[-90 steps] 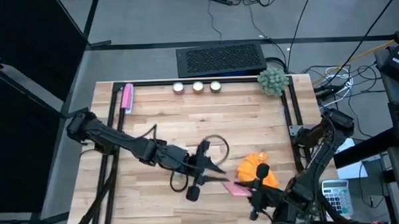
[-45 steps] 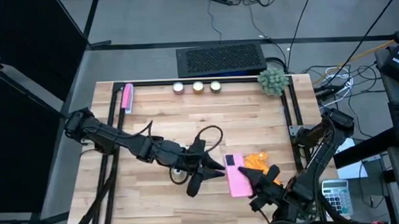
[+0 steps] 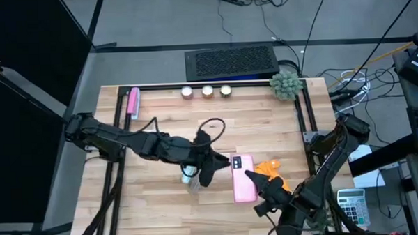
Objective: Apply microfiber cloth
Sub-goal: Spray the back of the cellphone with a spray bottle
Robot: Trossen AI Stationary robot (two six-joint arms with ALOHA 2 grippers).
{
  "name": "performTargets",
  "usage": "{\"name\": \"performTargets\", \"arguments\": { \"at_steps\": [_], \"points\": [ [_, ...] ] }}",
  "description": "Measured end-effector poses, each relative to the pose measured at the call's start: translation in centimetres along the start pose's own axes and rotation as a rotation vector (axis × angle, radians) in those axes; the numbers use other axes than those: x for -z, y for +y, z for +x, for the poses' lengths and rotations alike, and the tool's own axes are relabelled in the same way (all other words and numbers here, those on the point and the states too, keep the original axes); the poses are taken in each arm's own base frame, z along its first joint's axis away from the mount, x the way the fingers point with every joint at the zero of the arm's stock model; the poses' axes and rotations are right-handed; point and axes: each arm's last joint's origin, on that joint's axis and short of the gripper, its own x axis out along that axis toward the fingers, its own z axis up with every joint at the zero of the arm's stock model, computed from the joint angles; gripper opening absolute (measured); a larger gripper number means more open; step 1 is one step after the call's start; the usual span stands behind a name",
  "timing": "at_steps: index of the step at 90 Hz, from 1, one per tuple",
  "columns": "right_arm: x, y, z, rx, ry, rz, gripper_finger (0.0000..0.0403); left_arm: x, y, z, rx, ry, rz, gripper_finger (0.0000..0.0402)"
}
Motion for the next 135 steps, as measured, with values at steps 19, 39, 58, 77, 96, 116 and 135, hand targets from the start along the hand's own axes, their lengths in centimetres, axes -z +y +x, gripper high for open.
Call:
{"name": "performTargets", "arguments": {
  "at_steps": [19, 39, 58, 77, 96, 116, 135],
  "points": [
    [0.1, 0.0, 0.8, -0.002, 0.023, -0.038, 0.0011, 0.3, -0.2, 0.2, 0.008, 0.004, -0.072, 0.0080],
    [0.1, -0.1, 2.2, -0.007, 0.062, -0.070, 0.0011, 0.9, 0.4, 1.3, -0.010, 0.040, -0.123, 0.0080],
    [0.1, -0.2, 2.3, -0.005, 0.068, -0.077, 0.0011, 0.5, 0.9, 1.4, -0.021, 0.040, -0.119, 0.0080],
    [0.1, -0.2, 2.5, -0.003, 0.075, -0.070, 0.0011, -0.3, 1.6, 1.1, -0.038, 0.041, -0.133, 0.0080],
    [0.4, -0.3, 4.1, -0.008, 0.124, -0.110, 0.0011, -0.9, 2.5, 1.3, -0.067, 0.031, -0.145, 0.0080],
    [0.9, -0.5, 6.0, 0.003, 0.197, -0.091, 0.0012, -1.7, 2.9, 1.5, -0.023, 0.016, -0.239, 0.0080],
    [0.9, -0.6, 6.6, 0.001, 0.213, -0.079, 0.0012, -1.8, 2.8, 1.5, 0.006, 0.027, -0.245, 0.0080]
  ]
}}
